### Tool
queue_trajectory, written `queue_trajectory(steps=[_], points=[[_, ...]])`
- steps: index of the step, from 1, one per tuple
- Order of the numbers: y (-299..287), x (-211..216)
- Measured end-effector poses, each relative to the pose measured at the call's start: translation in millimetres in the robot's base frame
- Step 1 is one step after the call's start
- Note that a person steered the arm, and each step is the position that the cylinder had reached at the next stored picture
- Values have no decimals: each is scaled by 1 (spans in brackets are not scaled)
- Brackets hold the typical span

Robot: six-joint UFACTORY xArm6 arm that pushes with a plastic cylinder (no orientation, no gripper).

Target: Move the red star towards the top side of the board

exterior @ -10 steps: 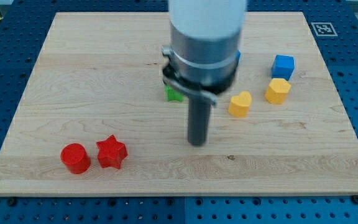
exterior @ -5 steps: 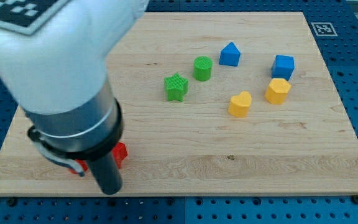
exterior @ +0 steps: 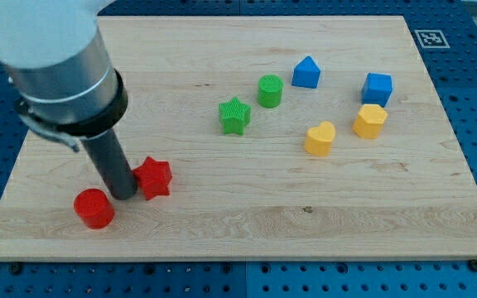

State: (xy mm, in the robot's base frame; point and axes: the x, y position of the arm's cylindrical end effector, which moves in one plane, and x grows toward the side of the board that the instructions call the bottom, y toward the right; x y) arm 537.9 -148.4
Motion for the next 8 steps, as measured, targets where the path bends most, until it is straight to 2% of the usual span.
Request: queue_trajectory(steps=[1,2,3,6,8], points=[[5,1],[24,33],[32,37],[44,-11],[63,-62]])
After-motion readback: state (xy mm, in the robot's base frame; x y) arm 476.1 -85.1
